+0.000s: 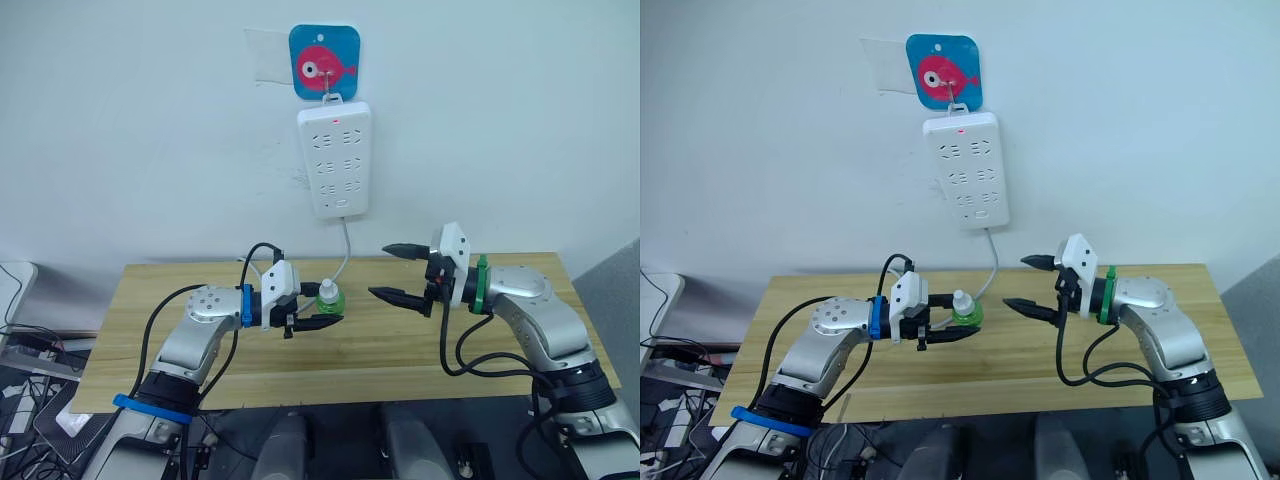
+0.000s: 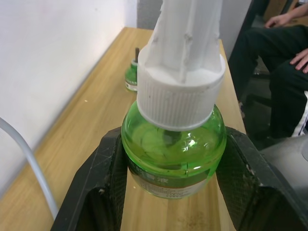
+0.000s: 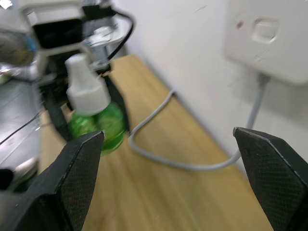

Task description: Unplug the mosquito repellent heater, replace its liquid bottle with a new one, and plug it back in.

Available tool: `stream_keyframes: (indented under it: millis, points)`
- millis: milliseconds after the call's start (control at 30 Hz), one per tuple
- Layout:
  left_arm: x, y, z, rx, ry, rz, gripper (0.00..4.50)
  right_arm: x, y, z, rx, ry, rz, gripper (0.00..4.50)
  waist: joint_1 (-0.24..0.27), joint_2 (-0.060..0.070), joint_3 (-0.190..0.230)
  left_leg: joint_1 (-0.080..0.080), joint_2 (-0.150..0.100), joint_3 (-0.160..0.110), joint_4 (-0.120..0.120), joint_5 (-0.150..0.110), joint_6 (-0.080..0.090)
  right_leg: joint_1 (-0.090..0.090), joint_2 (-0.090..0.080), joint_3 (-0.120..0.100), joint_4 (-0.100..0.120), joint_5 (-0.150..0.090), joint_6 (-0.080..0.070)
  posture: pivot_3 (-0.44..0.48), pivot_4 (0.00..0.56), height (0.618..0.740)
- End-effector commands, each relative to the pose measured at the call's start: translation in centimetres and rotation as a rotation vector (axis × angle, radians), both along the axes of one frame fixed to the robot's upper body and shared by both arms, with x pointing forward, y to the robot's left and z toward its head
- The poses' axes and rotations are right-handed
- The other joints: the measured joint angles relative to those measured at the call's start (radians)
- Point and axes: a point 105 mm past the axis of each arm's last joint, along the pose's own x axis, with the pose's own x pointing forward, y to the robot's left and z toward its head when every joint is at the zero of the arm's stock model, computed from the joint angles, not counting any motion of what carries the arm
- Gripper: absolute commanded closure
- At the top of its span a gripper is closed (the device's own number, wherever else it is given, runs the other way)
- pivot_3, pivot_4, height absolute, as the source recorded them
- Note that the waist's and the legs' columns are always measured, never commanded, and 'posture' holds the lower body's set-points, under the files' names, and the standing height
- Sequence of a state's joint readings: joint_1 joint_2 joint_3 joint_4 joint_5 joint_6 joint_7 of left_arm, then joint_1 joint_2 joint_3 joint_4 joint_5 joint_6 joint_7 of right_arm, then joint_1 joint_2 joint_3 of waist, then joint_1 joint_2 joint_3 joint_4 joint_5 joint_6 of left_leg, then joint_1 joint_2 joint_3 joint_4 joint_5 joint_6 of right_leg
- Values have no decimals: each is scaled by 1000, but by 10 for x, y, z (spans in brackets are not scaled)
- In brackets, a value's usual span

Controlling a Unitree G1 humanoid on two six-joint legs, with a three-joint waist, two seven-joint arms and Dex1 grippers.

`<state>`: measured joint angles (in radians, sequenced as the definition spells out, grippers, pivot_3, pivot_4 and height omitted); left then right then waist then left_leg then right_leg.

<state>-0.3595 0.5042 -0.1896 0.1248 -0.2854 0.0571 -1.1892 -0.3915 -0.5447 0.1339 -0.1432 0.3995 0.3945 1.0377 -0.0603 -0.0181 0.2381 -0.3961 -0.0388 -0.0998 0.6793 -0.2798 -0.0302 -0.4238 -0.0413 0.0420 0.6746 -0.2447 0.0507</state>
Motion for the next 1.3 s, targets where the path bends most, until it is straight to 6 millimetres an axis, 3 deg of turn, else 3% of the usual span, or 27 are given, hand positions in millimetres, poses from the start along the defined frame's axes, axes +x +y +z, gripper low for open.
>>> stream_keyframes:
  millis: [33, 233, 667, 933, 1300]
  points:
    - [0, -2, 12, -12, -55, -13, 2285, -15, 22, 12, 50, -10, 113, 19, -3, 0, 0, 0, 1, 0, 0, 0, 0, 0, 1, 0, 0, 0, 0, -70, 171, 740]
    - [-1, 0, 12, -5, -61, -13, 2285, -23, 65, 9, 91, -38, 174, 19, 1, 0, 0, 0, 1, -1, 0, 0, 0, 0, 1, 0, 0, 0, 0, -56, 168, 740]
    - [-7, 4, 12, 8, -53, -7, 2285, -4, 84, 9, 104, -107, 110, 19, 4, 0, 0, 0, 0, -1, 0, 0, 0, 0, 0, 0, 0, 0, 0, -31, 186, 740]
    - [-5, 5, 13, 11, -53, 0, 2285, 7, 70, 7, 79, -120, 79, 19, 4, 0, 0, 0, 0, -1, 0, 0, 0, 0, 0, 0, 0, 0, 0, -30, 188, 740]
    - [-2, 8, 13, 19, -58, 13, 2285, -2, 17, 6, -10, -74, 82, 19, 7, 0, 0, 0, -1, 0, 0, 0, 0, 0, 0, 0, 0, 0, 0, -41, 180, 740]
